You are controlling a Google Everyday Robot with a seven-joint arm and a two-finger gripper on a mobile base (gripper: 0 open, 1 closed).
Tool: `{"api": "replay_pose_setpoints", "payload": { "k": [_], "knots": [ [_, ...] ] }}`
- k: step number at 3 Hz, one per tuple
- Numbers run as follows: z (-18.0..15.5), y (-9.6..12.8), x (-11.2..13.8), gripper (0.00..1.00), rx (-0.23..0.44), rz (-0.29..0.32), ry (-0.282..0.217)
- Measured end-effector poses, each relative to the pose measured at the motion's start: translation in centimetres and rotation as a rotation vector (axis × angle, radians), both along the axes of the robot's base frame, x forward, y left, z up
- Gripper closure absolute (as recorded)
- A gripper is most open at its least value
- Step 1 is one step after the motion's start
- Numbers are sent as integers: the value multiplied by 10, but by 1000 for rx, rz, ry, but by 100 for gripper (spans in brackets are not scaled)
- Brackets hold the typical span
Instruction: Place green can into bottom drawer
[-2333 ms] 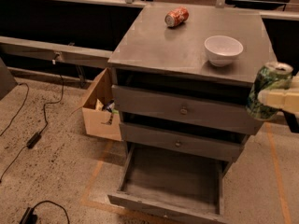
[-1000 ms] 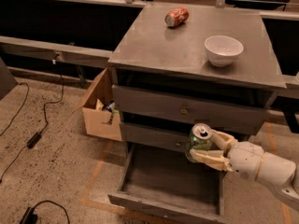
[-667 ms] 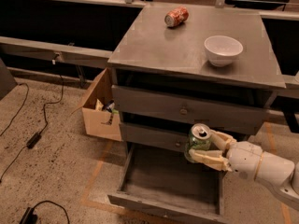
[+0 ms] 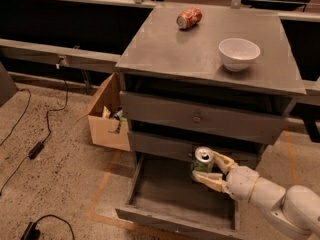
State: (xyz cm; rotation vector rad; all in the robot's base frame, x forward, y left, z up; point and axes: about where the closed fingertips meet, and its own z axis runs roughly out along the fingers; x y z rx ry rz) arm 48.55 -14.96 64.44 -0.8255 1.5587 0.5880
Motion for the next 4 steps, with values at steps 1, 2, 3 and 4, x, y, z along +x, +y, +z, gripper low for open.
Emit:
{"api": "replay_pose_setpoints", "payload": {
  "k": [1,2,3,4],
  "knots": [
    [-66,4,31,100,-29,-28,-68],
    [-144,21,72,100,-42,-9,-123],
    [-144,21,72,100,-43,-8,-123],
    [-181,26,66,100,-54,33,-121]
  ]
}}
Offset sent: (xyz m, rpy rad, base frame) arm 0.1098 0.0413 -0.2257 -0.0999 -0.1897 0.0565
